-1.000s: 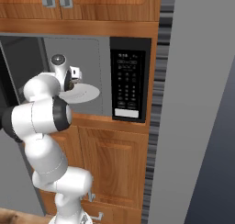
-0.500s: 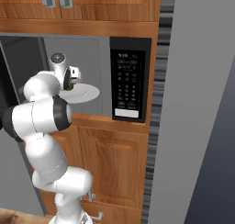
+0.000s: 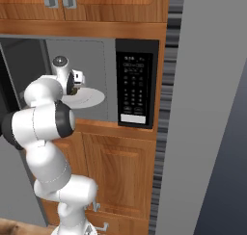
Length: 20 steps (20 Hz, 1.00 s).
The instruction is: Retrieve the reheated potato from the microwave, then place the potato, cheese, and condiment on the cutting board.
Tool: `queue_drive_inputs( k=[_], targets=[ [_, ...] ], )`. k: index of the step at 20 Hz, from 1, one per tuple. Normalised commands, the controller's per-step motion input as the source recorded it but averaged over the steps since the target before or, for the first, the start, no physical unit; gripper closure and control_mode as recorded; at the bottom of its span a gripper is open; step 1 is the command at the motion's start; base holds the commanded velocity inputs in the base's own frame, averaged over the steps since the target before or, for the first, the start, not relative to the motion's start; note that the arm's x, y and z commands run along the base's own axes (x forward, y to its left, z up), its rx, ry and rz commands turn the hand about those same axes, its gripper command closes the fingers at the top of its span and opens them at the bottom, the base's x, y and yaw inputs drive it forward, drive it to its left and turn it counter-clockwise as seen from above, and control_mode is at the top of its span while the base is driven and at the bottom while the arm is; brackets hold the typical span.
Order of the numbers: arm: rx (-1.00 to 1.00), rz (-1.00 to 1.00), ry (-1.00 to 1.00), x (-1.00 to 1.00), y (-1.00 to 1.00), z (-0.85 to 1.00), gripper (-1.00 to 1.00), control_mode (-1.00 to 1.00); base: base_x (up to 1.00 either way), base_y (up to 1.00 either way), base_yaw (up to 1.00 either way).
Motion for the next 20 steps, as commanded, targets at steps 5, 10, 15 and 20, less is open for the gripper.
queue_drive_inputs(
  k=[5,10,15,20],
  targets=[
    [0.00,-0.03,0.00,-0.07,0.00,-0.30,-1.00,-1.00,0.00,0.00,0.00],
    [0.00,-0.02,0.00,0.00,0.02,-0.30,1.00,-1.00,0.00,0.00,0.00],
    [0.00,-0.03,0.00,-0.12,0.00,-0.25,1.00,-1.00,0.00,0.00,0.00],
    [0.01,-0.03,-0.04,-0.32,0.00,-0.18,1.00,-1.00,0.00,0.00,0.00]
  ],
)
